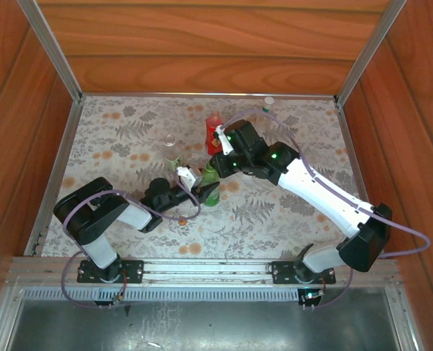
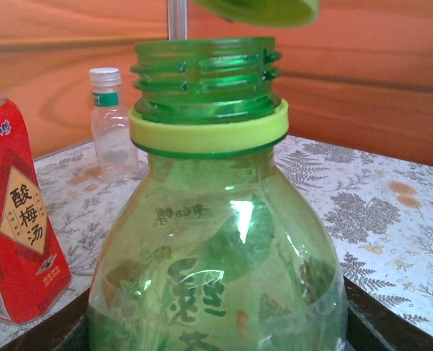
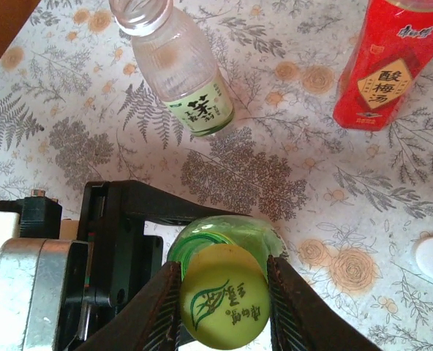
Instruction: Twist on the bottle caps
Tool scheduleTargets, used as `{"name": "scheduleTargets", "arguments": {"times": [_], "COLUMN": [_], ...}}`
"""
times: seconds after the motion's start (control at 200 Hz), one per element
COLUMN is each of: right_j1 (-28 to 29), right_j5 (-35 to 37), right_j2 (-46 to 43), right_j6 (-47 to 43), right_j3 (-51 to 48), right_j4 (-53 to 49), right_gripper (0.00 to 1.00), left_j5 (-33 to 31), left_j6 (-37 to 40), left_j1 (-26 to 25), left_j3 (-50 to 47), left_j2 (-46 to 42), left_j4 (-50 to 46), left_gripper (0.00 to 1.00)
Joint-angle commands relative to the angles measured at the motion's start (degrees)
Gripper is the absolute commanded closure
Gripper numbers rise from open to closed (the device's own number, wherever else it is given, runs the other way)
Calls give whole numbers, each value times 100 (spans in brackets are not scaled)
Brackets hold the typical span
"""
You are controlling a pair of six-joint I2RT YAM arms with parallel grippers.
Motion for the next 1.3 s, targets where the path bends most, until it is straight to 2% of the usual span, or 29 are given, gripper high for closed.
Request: {"name": "scheduleTargets", "arguments": {"times": [0.0,0.645,0.984,1.294], "right_j1": [60,130,283,313], "right_j5": [-96,-268,-125,20], "right_j2": [85,414,812,1234], "right_j6": [-137,-457,-861,-719], "right_j3": [168,280,659,1156], "right_j4": [-139,-374,-1099,-1963], "right_gripper": [67,68,67,67], "left_j5": [169,262,266,271], "left_j6": [31,75,106,109], "left_j1": [36,34,30,31], "left_j3": [109,100,91,63], "left_j2": [64,63,61,44], "left_j4": [166,166,166,167], "left_gripper": [41,41,41,41]}}
